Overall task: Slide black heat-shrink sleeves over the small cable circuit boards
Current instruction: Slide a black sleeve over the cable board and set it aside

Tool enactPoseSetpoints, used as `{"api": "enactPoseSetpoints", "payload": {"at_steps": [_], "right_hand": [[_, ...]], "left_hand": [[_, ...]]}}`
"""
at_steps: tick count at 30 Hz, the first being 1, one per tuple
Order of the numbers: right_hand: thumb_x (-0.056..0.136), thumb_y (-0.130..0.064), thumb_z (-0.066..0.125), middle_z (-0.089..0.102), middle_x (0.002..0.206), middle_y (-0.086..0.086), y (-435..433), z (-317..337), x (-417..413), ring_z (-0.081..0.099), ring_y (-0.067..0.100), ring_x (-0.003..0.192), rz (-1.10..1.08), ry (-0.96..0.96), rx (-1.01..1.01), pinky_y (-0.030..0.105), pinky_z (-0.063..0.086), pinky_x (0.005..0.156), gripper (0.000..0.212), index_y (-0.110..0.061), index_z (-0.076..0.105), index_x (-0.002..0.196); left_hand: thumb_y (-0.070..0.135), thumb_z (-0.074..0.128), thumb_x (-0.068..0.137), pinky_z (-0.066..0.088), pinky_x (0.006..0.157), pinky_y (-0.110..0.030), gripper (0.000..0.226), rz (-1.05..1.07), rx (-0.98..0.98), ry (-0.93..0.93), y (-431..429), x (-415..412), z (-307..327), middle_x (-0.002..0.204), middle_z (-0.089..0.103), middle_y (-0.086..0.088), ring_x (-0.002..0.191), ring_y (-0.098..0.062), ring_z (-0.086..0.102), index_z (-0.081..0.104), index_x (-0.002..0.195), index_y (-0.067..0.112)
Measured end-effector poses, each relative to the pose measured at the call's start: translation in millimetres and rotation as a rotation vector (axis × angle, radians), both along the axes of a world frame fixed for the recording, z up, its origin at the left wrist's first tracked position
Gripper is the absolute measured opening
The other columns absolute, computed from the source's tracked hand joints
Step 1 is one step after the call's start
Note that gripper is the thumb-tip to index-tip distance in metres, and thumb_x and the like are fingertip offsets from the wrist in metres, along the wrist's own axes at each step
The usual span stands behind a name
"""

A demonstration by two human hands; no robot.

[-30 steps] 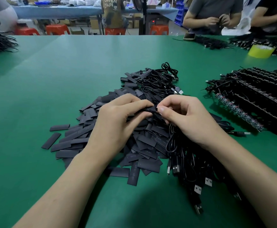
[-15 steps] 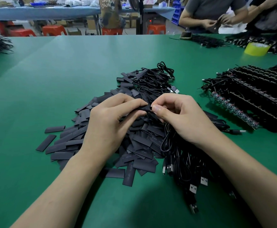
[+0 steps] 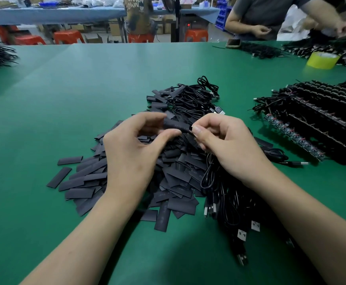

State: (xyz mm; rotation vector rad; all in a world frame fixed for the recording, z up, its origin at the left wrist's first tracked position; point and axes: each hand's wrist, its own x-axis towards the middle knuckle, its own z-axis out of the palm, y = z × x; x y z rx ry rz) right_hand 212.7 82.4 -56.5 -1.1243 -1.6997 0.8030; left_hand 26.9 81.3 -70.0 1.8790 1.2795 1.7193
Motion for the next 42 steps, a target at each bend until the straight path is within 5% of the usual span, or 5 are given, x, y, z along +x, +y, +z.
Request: {"api": "enactPoseSetpoints", "payload": {"at_steps": [9,17,24,30,42], "right_hand": [[0.099,-0.013,0.061,0.059,0.06,-0.009,-3,-2,-6,0.049,-0.001,0.055,-0.05,-0.006,0.016,0.01,0.036,0.057,0.02,-0.021,0.065,0.082],[0.098,-0.016,0.063,0.061,0.062,-0.006,-5,-3,-7,0.055,0.01,0.061,-0.087,-0.046,0.045,0.025,0.044,0.062,0.018,-0.023,0.065,0.081],[0.099,-0.014,0.063,0.063,0.061,-0.007,-1,-7,-5,0.055,0.0,0.056,-0.074,0.034,0.008,0.01,0.04,0.059,0.011,-0.022,0.068,0.094],[0.098,-0.015,0.065,0.064,0.063,-0.009,0,-9,-5,0.06,0.005,0.063,-0.064,0.012,0.037,0.021,0.044,0.066,0.015,-0.027,0.071,0.091],[0.096,-0.015,0.067,0.066,0.065,-0.005,-3,-6,-6,0.063,0.011,0.065,-0.087,-0.018,0.089,0.034,0.053,0.069,0.016,-0.028,0.072,0.087]], "left_hand": [[0.023,0.088,0.079,0.054,0.081,-0.013,0.027,0.004,-0.105,-0.026,1,5,-4,0.088,0.075,0.024,0.081,0.006,0.072,0.08,0.105,0.018],[0.024,0.086,0.081,0.056,0.082,-0.017,0.029,-0.02,-0.185,-0.079,0,9,-5,0.086,0.077,0.018,0.082,0.002,0.073,0.08,0.108,0.019],[0.028,0.088,0.079,0.054,0.075,-0.014,0.037,-0.029,-0.223,-0.086,-3,11,-1,0.083,0.078,0.01,0.079,0.0,0.073,0.078,0.113,0.019],[0.035,0.089,0.075,0.051,0.076,-0.01,0.047,-0.034,-0.269,-0.071,-6,13,2,0.081,0.075,0.009,0.076,0.001,0.07,0.076,0.118,0.019],[0.027,0.082,0.083,0.052,0.081,-0.013,0.035,-0.114,-0.342,-0.071,-3,11,0,0.081,0.075,0.012,0.075,0.005,0.067,0.074,0.118,0.026]]}}
